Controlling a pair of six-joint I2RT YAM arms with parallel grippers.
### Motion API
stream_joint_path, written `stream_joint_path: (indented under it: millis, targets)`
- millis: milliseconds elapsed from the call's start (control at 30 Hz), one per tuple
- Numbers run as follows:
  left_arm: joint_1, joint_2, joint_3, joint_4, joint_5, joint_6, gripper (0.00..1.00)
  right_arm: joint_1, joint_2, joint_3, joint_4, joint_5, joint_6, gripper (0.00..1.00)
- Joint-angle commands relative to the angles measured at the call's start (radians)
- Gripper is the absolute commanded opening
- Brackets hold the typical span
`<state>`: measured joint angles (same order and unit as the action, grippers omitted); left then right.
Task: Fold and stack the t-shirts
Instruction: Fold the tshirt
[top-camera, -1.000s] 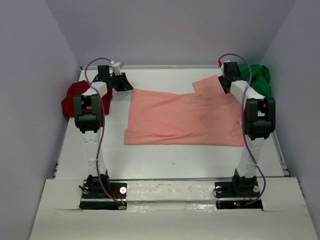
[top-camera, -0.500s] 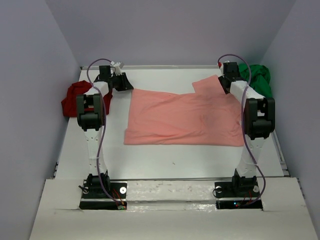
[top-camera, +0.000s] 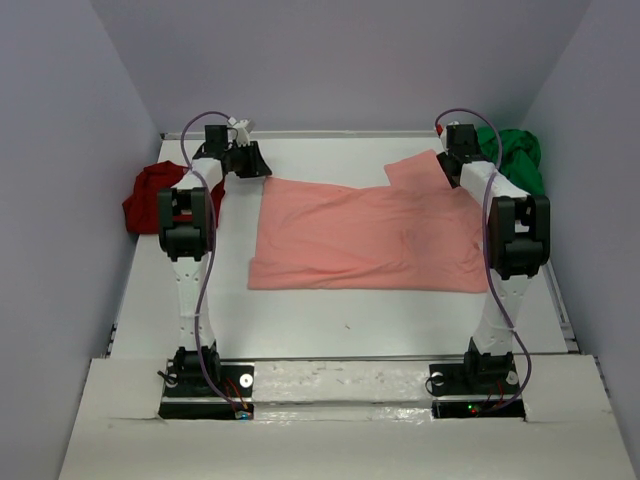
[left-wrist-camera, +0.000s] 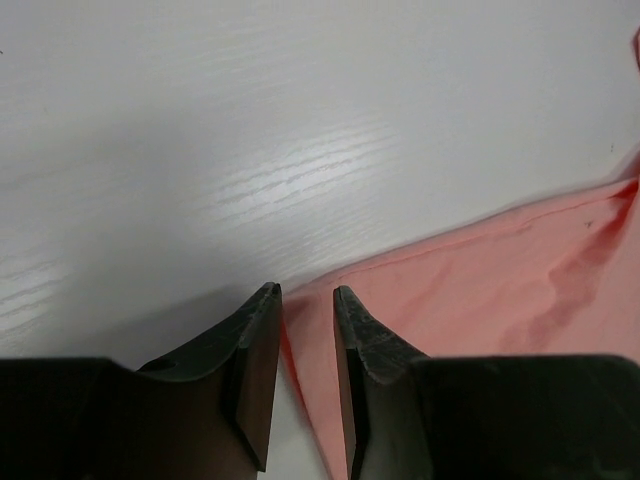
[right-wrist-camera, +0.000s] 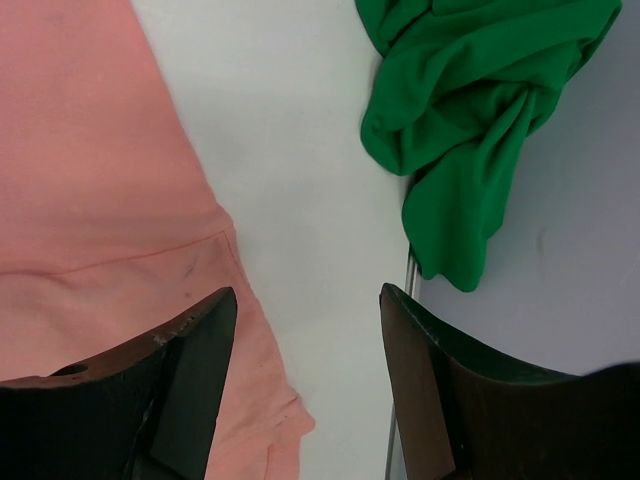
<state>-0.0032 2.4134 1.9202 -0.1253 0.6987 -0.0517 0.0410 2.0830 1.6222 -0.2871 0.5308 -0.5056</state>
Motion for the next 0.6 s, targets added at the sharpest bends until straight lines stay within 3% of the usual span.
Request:
stream_joint_path:
  millis: [0,567]
  targets:
    - [-0.026,0.018,0.074,-0.056,-0.046,0.018,0.36,0.003,-0.047,0.015,0.019,0.015,-0.013,0.65]
    - [-0.032,-0.007,0.066,-0.092,-0.171,0.036,0.36,0.003,-0.063,-0.005,0.019,0.02,-0.042,0.64]
